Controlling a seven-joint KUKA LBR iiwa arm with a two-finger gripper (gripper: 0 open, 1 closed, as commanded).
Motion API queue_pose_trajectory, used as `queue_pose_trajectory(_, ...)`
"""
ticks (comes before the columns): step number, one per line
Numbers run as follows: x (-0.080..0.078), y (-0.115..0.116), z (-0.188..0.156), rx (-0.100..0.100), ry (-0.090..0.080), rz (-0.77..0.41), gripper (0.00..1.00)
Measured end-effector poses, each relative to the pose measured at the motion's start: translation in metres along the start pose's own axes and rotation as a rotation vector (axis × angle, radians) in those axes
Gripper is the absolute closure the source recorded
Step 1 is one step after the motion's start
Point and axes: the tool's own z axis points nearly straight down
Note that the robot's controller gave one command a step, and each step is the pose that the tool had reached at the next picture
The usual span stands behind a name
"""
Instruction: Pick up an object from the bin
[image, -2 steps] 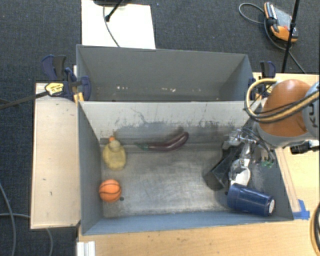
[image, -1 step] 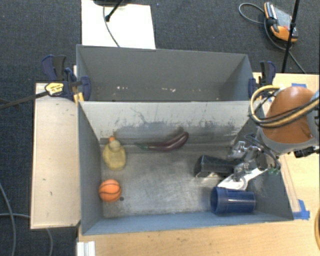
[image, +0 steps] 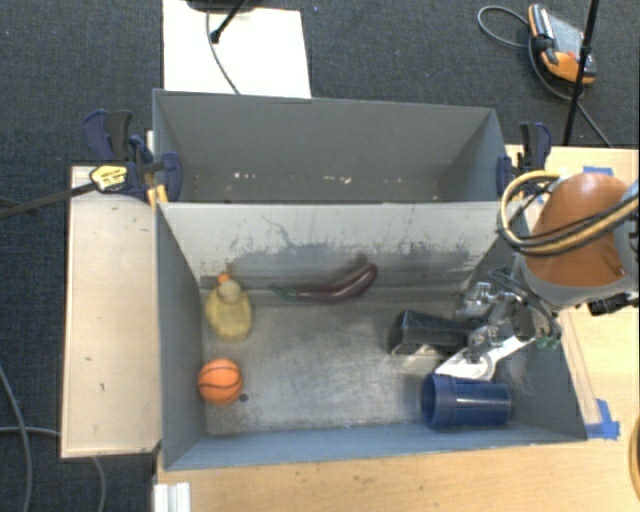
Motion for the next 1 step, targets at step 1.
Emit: queue_pose_trajectory(1, 0.0002, -0.0050, -0.1879, 0.001, 0.009, -0.025, 1.00)
